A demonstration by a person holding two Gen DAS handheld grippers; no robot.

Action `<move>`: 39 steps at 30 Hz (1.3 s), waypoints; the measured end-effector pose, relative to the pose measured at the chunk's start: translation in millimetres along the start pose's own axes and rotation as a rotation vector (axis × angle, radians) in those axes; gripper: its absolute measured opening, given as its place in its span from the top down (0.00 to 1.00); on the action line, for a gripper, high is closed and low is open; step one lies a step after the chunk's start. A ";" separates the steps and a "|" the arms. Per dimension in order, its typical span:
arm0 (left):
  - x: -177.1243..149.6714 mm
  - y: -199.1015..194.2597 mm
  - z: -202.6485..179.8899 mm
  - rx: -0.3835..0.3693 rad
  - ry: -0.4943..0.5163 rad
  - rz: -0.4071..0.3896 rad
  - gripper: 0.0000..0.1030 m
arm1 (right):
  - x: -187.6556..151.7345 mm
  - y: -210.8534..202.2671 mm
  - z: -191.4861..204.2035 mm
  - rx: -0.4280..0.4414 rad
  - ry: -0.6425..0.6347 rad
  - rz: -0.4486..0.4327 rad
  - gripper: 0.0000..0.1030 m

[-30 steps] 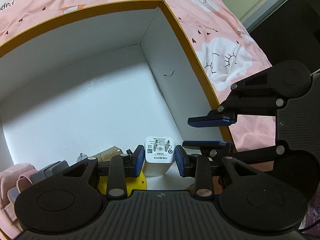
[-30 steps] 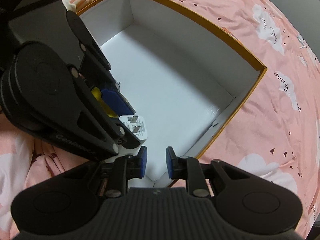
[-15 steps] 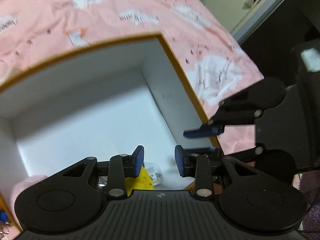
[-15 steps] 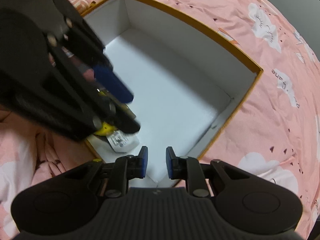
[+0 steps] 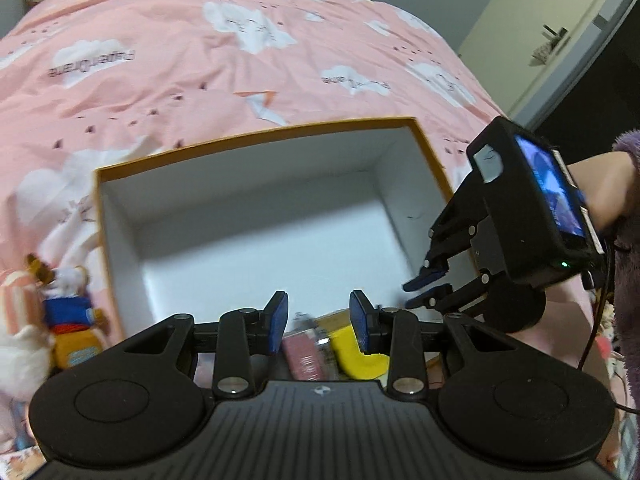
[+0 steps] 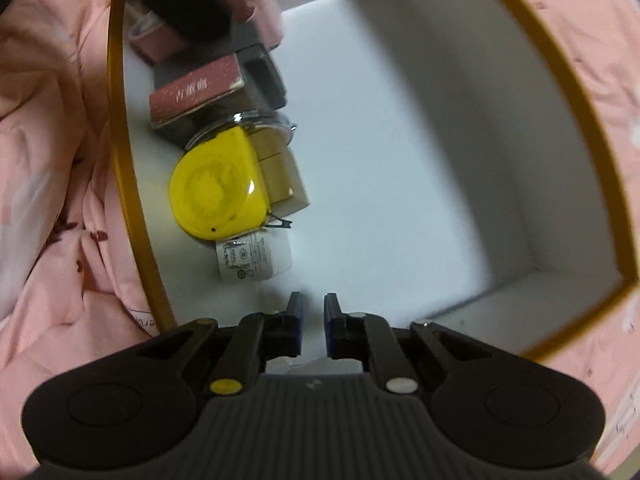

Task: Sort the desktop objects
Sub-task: 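Withdraw both open grippers up out of the orange box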

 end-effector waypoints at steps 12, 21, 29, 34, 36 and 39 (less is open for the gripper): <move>-11.6 -15.0 29.6 0.028 -0.060 -0.018 0.63 | 24.3 25.9 -4.8 0.119 -0.019 -0.022 0.89; -14.8 -17.7 38.2 0.032 -0.084 -0.023 0.63 | 36.5 13.7 -0.1 0.209 -0.029 -0.100 0.89; -16.4 -19.7 35.9 0.025 -0.077 -0.027 0.63 | 19.8 6.7 1.1 0.134 -0.048 -0.035 0.88; -18.7 -18.9 31.7 0.019 -0.065 -0.019 0.63 | 11.0 12.9 20.4 0.137 -0.118 0.016 0.88; -19.5 -19.5 31.1 0.019 -0.065 -0.017 0.63 | 13.1 14.8 26.0 0.137 -0.127 0.008 0.88; -21.0 -20.6 31.3 0.025 -0.068 -0.014 0.63 | 18.6 14.3 29.8 0.140 -0.126 -0.010 0.89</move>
Point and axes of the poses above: each gripper's, at about its wrist camera, not at the fingertips, and y roughly the way its jaws point, z to its left, x to its top, the point moved 6 cm from there along y, roughly the way its jaws point, and after that the axes turned 7 degrees about -x, right-handed, at the moved point
